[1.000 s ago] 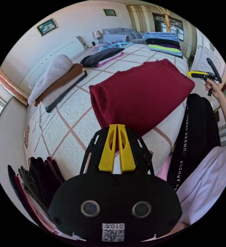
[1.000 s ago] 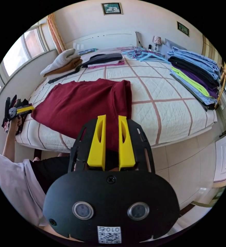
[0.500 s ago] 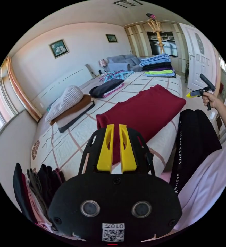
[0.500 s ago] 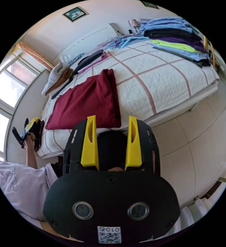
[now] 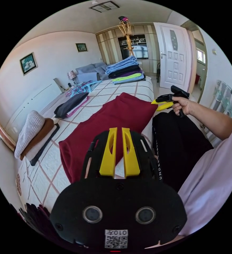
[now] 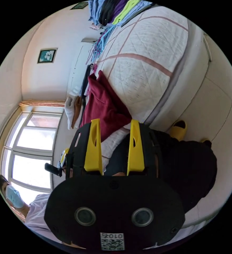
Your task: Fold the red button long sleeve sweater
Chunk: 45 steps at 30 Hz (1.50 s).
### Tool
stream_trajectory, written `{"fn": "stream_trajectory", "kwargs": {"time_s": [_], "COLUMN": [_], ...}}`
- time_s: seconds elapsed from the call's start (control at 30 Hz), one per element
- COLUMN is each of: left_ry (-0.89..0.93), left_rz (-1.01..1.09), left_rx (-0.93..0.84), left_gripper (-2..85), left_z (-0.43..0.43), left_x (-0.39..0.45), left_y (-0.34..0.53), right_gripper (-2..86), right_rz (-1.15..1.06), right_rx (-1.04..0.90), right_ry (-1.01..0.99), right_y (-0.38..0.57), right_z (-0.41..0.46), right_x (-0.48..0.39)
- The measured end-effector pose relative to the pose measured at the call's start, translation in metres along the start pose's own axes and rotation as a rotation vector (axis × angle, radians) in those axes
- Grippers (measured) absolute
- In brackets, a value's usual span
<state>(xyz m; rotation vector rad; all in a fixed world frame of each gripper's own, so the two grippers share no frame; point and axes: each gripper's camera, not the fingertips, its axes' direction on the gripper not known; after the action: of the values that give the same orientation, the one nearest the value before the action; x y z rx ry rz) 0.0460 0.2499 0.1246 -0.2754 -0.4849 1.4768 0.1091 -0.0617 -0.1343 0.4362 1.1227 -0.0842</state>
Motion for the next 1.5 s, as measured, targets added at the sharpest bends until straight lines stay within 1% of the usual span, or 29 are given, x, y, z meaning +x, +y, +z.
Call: {"fn": "stream_trajectory", "kwargs": {"time_s": [0.07, 0.13, 0.23, 0.27, 0.33, 0.37, 0.4, 0.43, 0.5, 0.53, 0.57, 0.6, 0.63, 0.7, 0.73, 0.77, 0.8, 0.83, 0.9, 0.97, 1.0, 1.1, 1.17, 1.2, 1.33, 1.43, 1.5], "left_ry": [0.043, 0.029, 0.009, 0.022, 0.047, 0.067, 0.076, 0.093, 0.106, 0.107, 0.109, 0.112, 0.122, 0.151, 0.161, 0.153, 0.145, 0.123, 0.112, 0.140, 0.148, 0.196, 0.311, 0.335, 0.419, 0.504, 0.528], "left_rz": [-0.020, -0.043, -0.078, -0.086, -0.102, -0.119, -0.129, -0.148, -0.168, -0.177, -0.184, -0.186, -0.192, -0.209, -0.253, -0.316, -0.346, -0.402, -0.485, -0.621, -0.648, -0.746, -0.804, -0.816, -0.814, -0.818, -0.812], "left_rx": [-0.010, -0.035, -0.086, -0.115, -0.124, -0.122, -0.121, -0.112, -0.088, -0.070, -0.056, -0.050, -0.035, 0.011, 0.081, 0.148, 0.163, 0.159, 0.134, 0.159, 0.172, 0.257, 0.327, 0.335, 0.278, 0.258, 0.187], "left_gripper": [2.5, 2.9, 3.6, 3.8, 3.9, 4.0, 4.1, 4.2, 4.3, 4.5, 4.6, 4.6, 4.8, 5.0, 5.0, 5.1, 5.2, 5.3, 5.7, 6.5, 6.7, 8.6, 10.5, 11.0, 13.4, 14.2, 14.5], "left_z": [0.010, 0.019, 0.034, 0.041, 0.049, 0.052, 0.053, 0.054, 0.054, 0.053, 0.052, 0.052, 0.050, 0.039, 0.024, 0.007, -0.001, -0.012, -0.026, -0.042, -0.046, -0.057, -0.053, -0.050, -0.020, -0.003, 0.009], "left_x": [-0.003, -0.007, -0.015, -0.018, -0.022, -0.026, -0.028, -0.032, -0.038, -0.041, -0.044, -0.046, -0.049, -0.056, -0.064, -0.073, -0.078, -0.089, -0.107, -0.134, -0.141, -0.175, -0.207, -0.215, -0.255, -0.278, -0.290], "left_y": [0.003, 0.009, 0.022, 0.029, 0.041, 0.049, 0.052, 0.059, 0.068, 0.073, 0.078, 0.081, 0.087, 0.099, 0.114, 0.133, 0.143, 0.164, 0.195, 0.235, 0.243, 0.267, 0.272, 0.272, 0.255, 0.241, 0.232], "right_gripper": [13.0, 11.2, 7.2, 6.4, 5.7, 5.5, 5.3, 5.3, 5.2, 5.1, 5.1, 5.1, 5.1, 5.1, 5.1, 5.1, 5.0, 5.0, 5.0, 5.1, 5.1, 5.1, 5.1, 5.1, 5.1, 5.1, 5.1], "right_rz": [-0.009, -0.016, -0.016, -0.029, -0.070, -0.118, -0.191, -0.233, -0.425, -0.482, -0.606, -0.740, -0.806, -1.029, -1.077, -1.144, -1.170, -1.179, -1.198, -1.215, -1.220, -1.221, -1.243, -1.264, -1.292, -1.348, -1.387], "right_rx": [-0.008, 0.013, 0.090, 0.117, 0.151, 0.177, 0.209, 0.225, 0.259, 0.263, 0.266, 0.247, 0.226, 0.107, 0.075, 0.008, -0.074, -0.121, -0.274, -0.324, -0.335, -0.283, -0.256, -0.233, -0.179, -0.164, -0.143], "right_ry": [0.002, 0.023, -0.036, -0.016, 0.096, 0.186, 0.267, 0.303, 0.437, 0.469, 0.528, 0.577, 0.598, 0.676, 0.697, 0.730, 0.743, 0.746, 0.722, 0.767, 0.783, 0.713, 0.674, 0.640, 0.568, 0.579, 0.598], "right_y": [0.003, 0.008, 0.024, 0.031, 0.042, 0.051, 0.061, 0.066, 0.088, 0.094, 0.107, 0.122, 0.130, 0.168, 0.178, 0.195, 0.209, 0.215, 0.241, 0.256, 0.263, 0.271, 0.275, 0.279, 0.292, 0.306, 0.317], "right_z": [0.007, 0.012, 0.013, 0.014, 0.016, 0.019, 0.024, 0.027, 0.051, 0.060, 0.084, 0.115, 0.134, 0.227, 0.253, 0.304, 0.350, 0.372, 0.437, 0.470, 0.479, 0.464, 0.449, 0.439, 0.417, 0.417, 0.422], "right_x": [-0.004, -0.010, -0.019, -0.031, -0.062, -0.091, -0.126, -0.146, -0.234, -0.258, -0.307, -0.355, -0.377, -0.443, -0.452, -0.461, -0.460, -0.457, -0.441, -0.426, -0.421, -0.424, -0.424, -0.423, -0.412, -0.409, -0.407]}}
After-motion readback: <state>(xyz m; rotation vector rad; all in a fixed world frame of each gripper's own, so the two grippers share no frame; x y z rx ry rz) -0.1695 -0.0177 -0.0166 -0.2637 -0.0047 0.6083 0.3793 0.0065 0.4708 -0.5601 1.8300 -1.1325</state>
